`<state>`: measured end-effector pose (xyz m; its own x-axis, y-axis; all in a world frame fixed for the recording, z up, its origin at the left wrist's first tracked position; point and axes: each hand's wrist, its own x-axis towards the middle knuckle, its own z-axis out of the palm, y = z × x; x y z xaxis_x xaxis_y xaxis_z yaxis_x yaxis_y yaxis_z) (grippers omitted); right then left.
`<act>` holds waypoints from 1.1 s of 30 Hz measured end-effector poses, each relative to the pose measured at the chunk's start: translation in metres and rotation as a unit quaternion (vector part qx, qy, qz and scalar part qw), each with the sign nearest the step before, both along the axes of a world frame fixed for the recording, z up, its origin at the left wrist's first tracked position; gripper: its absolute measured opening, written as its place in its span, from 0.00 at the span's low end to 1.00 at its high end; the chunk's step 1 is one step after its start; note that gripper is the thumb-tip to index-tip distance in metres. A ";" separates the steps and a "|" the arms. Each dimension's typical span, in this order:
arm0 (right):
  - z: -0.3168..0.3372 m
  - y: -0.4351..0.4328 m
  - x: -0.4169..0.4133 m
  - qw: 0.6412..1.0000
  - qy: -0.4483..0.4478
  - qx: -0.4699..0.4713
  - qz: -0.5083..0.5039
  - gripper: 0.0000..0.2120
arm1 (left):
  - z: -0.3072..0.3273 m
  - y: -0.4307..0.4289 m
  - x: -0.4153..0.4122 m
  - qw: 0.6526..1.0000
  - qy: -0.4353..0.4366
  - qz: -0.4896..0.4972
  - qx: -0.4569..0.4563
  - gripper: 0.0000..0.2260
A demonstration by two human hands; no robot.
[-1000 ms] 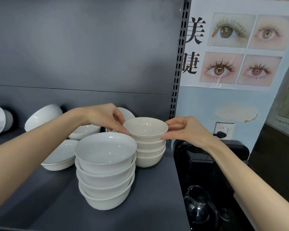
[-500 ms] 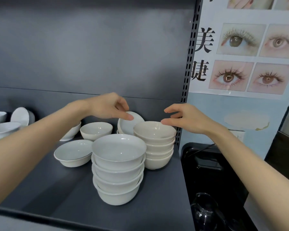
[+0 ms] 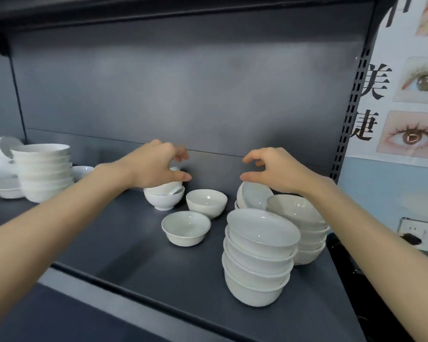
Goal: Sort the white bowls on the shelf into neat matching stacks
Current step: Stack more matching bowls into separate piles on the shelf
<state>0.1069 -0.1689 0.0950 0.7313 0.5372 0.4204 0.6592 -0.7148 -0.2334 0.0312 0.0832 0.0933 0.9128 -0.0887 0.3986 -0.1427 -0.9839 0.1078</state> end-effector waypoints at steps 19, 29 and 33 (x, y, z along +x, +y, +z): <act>-0.051 0.159 -0.071 0.982 0.062 -0.002 -0.179 0.20 | -0.100 0.166 0.011 0.978 0.093 -0.175 -0.059 0.22; -0.108 0.170 -0.054 0.960 0.142 0.073 -0.232 0.32 | -0.156 0.149 0.053 0.927 0.203 -0.210 -0.236 0.31; -0.122 0.167 -0.045 0.945 0.165 0.130 -0.250 0.32 | -0.167 0.131 0.074 0.904 0.236 -0.209 -0.289 0.36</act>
<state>0.0622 -0.0024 -0.0267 0.9807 0.0006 0.1954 0.1156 -0.8079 -0.5778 0.1056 0.2142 -0.0735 0.9283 -0.3662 0.0640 -0.2929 -0.6145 0.7325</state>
